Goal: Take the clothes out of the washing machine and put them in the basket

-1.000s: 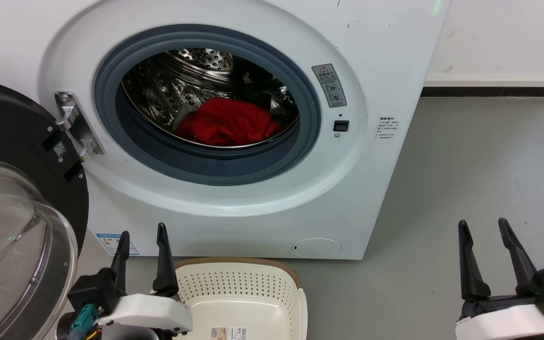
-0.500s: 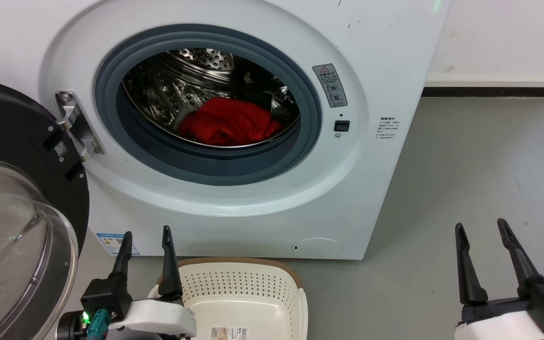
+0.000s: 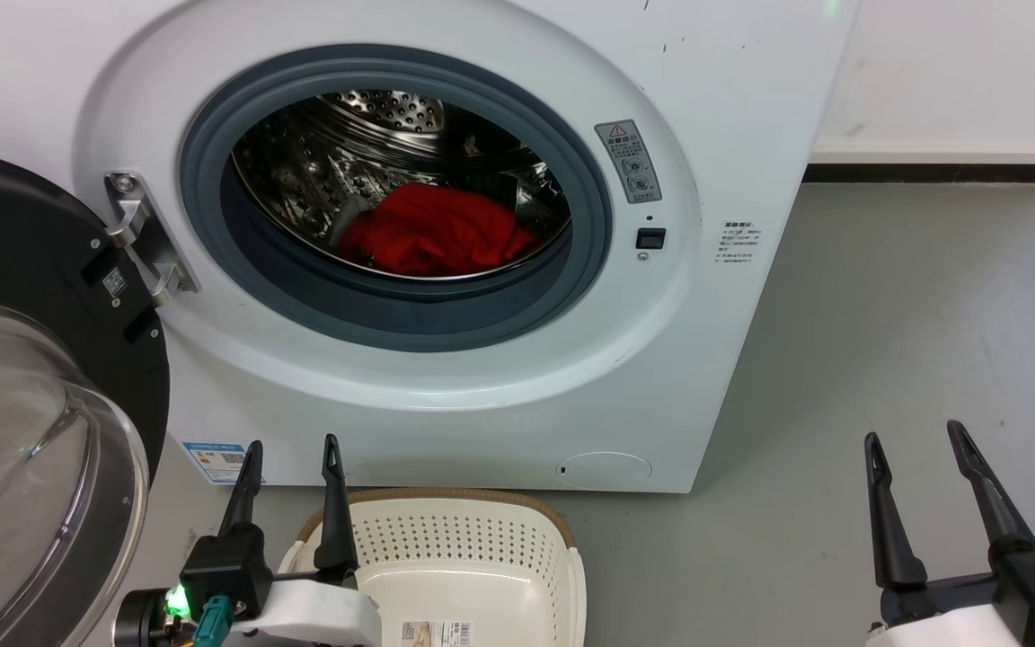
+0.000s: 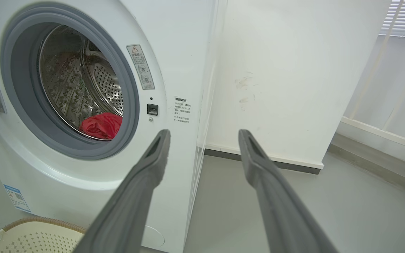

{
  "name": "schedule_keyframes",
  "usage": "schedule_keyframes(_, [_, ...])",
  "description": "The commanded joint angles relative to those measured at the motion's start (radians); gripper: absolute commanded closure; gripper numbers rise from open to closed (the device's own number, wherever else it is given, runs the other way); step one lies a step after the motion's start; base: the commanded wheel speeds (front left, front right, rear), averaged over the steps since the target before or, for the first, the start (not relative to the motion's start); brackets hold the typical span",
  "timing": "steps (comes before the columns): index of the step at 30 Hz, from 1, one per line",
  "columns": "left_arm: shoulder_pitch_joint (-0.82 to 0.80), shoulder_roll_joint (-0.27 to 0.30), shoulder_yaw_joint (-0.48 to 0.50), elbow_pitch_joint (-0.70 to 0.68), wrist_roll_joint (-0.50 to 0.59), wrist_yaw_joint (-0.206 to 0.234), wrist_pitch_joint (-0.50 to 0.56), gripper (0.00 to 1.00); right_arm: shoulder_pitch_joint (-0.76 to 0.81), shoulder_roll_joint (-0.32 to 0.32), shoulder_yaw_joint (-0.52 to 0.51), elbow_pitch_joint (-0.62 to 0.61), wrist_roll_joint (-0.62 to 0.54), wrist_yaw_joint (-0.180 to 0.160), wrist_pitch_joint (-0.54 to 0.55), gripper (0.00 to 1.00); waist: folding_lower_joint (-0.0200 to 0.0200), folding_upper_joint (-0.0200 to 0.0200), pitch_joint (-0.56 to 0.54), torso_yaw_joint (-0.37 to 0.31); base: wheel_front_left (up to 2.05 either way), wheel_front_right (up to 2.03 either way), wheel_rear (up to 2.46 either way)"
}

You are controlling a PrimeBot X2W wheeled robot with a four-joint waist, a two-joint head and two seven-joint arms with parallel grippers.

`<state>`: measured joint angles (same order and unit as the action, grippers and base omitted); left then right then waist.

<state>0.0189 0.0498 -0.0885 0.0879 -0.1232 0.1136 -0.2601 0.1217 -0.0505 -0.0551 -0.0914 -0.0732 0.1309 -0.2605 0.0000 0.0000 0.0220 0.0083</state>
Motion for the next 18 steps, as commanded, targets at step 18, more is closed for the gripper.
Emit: schedule_keyframes(18, [0.012,0.001,0.003,0.031,0.008,0.011,-0.007,0.0,0.014,0.001,-0.005,0.025,0.04,0.0,-0.005,0.0,0.0,0.0,-0.001,0.002,0.0,0.0,0.0])
